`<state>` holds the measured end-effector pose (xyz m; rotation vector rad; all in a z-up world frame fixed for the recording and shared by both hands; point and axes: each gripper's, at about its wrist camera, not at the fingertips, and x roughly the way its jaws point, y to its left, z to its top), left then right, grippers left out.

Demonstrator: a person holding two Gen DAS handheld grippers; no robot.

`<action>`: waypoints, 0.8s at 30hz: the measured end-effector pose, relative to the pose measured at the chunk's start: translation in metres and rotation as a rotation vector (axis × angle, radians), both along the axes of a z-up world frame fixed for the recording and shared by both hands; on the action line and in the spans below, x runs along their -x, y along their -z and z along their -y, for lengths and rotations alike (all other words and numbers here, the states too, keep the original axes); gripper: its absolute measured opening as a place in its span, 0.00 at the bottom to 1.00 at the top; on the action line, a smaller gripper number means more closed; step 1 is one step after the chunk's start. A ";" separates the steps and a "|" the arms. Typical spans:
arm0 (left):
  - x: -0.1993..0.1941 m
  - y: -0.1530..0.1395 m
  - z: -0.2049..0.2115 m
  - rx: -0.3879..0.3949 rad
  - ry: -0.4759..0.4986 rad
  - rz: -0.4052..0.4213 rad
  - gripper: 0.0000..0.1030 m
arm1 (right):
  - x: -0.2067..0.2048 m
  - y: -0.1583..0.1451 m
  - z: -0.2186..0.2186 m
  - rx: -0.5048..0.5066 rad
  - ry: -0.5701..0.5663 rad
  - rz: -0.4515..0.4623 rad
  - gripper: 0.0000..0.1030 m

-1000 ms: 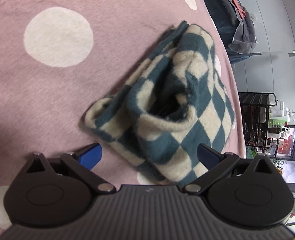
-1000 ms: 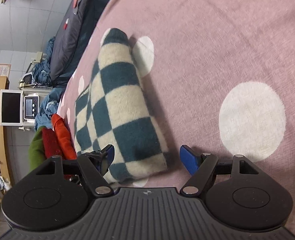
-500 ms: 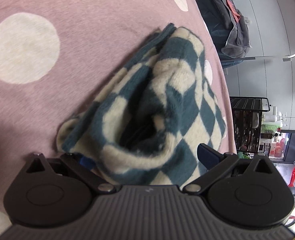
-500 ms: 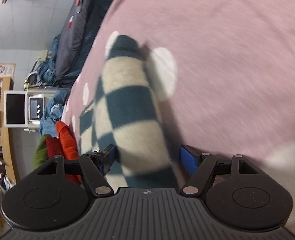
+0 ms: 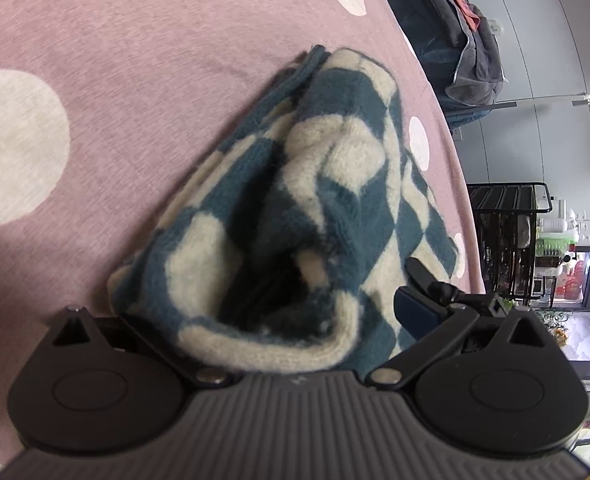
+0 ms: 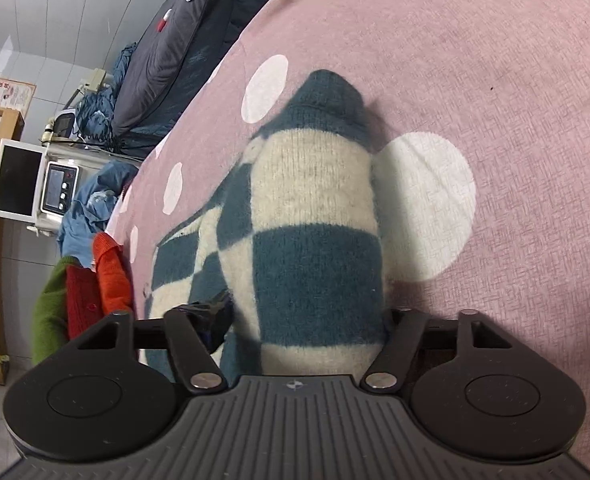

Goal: Fold small clothes

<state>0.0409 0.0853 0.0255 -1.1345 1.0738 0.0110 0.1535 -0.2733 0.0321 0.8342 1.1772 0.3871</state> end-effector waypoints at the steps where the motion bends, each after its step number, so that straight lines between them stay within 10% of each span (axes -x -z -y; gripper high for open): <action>1: 0.000 -0.001 0.001 -0.015 0.006 0.002 0.97 | 0.002 0.001 0.002 0.001 0.004 -0.003 0.89; 12: 0.000 -0.035 0.020 -0.240 0.143 0.011 0.45 | 0.019 -0.037 -0.015 0.151 -0.008 0.087 0.62; 24: 0.005 -0.097 0.062 -0.351 0.283 0.144 0.39 | 0.050 -0.098 -0.007 0.265 -0.017 0.263 0.59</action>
